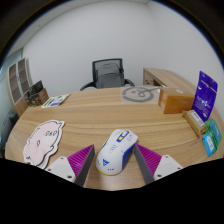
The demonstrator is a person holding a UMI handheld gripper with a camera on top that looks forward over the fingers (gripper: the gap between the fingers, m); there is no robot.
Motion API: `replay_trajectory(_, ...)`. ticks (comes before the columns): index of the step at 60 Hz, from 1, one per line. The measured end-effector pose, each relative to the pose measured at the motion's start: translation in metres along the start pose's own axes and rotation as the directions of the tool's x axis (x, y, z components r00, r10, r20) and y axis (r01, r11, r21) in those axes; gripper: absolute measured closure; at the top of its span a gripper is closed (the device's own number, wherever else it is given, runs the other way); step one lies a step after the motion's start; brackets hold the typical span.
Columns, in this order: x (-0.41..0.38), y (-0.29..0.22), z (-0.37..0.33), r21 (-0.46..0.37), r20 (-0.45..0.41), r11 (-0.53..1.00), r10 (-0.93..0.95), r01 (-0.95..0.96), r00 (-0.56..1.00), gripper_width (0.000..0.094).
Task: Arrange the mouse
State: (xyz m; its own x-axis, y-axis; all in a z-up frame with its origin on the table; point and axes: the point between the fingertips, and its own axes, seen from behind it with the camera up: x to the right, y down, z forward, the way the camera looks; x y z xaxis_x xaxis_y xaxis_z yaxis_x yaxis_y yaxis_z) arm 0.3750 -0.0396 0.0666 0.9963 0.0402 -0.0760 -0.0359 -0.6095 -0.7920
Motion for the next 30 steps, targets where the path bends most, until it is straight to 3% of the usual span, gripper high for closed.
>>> replay_trajectory(8, 0.002, -0.008, 0.013, -0.009, -0.010, 0.997, -0.082, 0.082, 0.997, 0.0148)
replay_trajectory(14, -0.003, -0.011, 0.020, -0.004, 0.001, 0.995, -0.102, 0.102, 0.995, 0.0379)
replay_trajectory(25, -0.011, -0.006, 0.022, -0.054, -0.033, 0.998, -0.045, 0.043, 0.998, 0.0565)
replay_trajectory(30, -0.059, -0.023, 0.026, -0.063, 0.048, 0.998, -0.023, 0.026, 0.999, 0.0582)
